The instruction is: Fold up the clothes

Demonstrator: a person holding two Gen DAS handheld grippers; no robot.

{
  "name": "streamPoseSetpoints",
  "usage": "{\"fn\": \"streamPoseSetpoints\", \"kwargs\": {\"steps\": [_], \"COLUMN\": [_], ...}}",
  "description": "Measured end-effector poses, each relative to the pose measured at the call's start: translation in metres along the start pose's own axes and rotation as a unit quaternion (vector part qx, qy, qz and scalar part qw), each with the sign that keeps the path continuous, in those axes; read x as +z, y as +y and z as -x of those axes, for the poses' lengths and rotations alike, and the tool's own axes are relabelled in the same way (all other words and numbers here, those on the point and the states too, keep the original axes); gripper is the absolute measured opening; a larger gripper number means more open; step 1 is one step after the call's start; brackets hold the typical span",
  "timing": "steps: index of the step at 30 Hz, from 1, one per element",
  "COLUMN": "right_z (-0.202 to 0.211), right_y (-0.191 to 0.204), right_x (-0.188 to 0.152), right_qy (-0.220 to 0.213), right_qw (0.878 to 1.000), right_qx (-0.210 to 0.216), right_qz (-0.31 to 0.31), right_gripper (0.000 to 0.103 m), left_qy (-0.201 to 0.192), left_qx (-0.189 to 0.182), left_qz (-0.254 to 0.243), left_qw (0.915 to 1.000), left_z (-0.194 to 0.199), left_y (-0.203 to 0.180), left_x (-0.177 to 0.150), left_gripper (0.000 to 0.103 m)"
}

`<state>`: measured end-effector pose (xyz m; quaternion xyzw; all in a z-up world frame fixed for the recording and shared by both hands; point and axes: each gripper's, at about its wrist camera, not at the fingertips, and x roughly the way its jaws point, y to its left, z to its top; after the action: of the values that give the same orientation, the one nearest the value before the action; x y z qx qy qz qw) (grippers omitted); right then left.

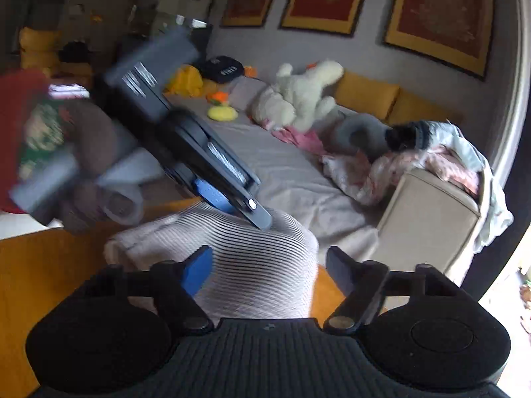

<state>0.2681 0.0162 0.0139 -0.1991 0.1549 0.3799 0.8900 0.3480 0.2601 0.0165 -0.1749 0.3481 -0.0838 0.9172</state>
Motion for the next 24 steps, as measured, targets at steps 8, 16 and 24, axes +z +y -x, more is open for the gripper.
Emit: {"fn": "streamPoseSetpoints", "kwargs": {"steps": [8,16,24], "right_z": [-0.025,-0.001,-0.035], "right_y": [0.019,-0.059,-0.071], "right_x": [-0.019,-0.027,-0.056], "right_qy": [0.048,0.034,0.073], "right_qw": [0.995,0.965,0.928], "right_qx": [0.08,0.066,0.106], "right_qz": [-0.024,-0.25,-0.35], "right_gripper": [0.048,0.091,0.08], "left_qy": [0.005,-0.006,-0.005], "left_qx": [-0.006,-0.015,-0.027], "left_qz": [0.008,0.007,0.019], "left_qw": [0.9999,0.9999,0.9995], "left_z": [0.001,0.001,0.003], "left_y": [0.005,0.006,0.014], "left_x": [0.0,-0.004,-0.003], "left_gripper": [0.061,0.061,0.061]}}
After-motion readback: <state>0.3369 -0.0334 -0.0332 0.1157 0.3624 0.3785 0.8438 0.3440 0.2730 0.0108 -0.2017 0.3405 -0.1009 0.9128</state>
